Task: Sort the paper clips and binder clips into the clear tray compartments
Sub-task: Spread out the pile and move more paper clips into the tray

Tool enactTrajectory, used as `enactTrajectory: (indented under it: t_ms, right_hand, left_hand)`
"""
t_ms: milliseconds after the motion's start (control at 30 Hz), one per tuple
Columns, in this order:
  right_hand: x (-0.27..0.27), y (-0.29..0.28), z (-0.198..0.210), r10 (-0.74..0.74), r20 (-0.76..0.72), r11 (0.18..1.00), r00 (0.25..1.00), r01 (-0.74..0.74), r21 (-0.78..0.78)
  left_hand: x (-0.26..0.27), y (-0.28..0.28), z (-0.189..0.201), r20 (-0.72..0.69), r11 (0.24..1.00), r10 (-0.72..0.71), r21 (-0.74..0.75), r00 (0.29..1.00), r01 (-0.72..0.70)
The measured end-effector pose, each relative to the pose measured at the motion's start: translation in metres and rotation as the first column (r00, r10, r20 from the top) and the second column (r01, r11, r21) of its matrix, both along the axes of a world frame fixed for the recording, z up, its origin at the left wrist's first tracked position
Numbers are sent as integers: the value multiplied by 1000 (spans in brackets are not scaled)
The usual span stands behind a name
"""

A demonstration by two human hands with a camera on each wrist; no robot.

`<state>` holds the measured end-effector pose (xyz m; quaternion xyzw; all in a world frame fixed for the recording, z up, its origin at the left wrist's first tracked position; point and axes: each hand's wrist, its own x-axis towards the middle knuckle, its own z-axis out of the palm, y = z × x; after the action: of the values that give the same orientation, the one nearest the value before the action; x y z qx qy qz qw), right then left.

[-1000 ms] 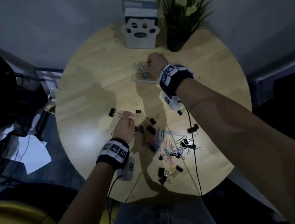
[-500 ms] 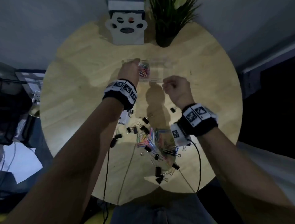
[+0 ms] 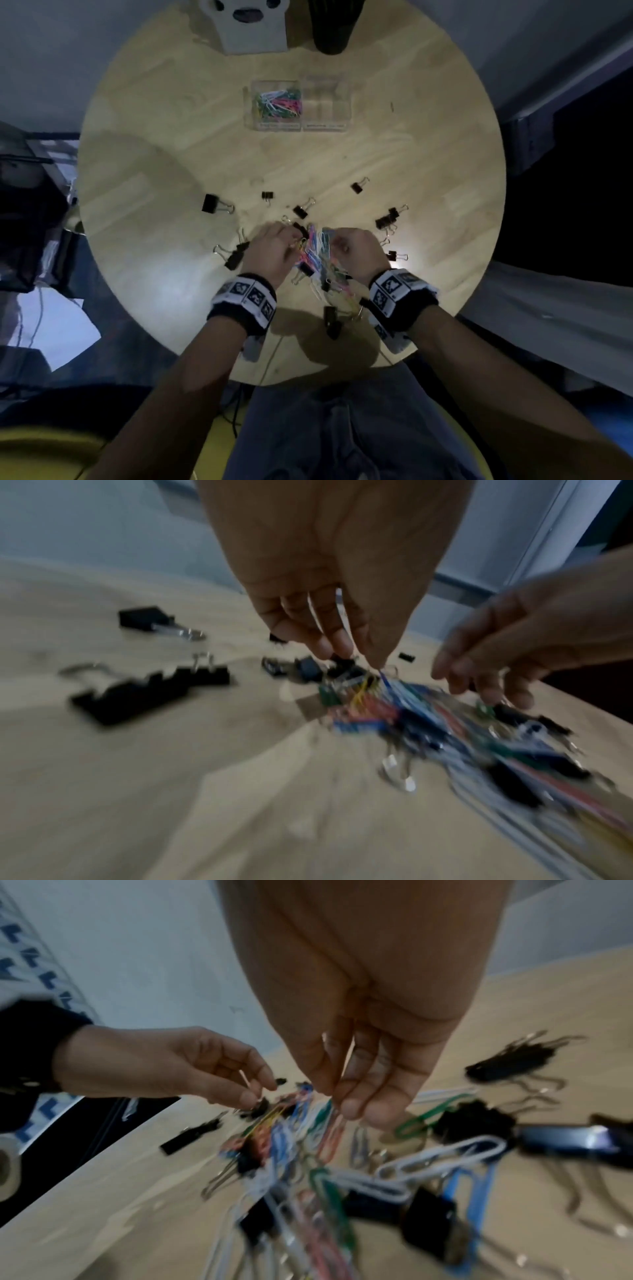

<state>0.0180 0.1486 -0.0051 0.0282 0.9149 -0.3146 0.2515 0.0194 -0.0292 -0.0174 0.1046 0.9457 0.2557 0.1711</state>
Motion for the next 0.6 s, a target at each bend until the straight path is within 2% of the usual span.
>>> enactTrajectory:
  t_ms: [233,367,467,600]
  right_hand:
    - [21,-31,-3,153,-39,983,987,-148,110]
    - [27,-21,-8,103,-22,984,994,-98,146]
    - [30,-13,-10,59,-37,990,998,-53,129]
    - [29,-17,-6,71,-55,989,996,-63,132]
  left_hand:
    - [28,-12,-12,-8,996,81,-41,997,-81]
    - [24,-21,-8,-42,989,116,-89,992,-120]
    - [12,-12,-4,-109,993,78,-78,991,-87]
    - [-8,-3,-4,-36,984,12,-178,999,-18]
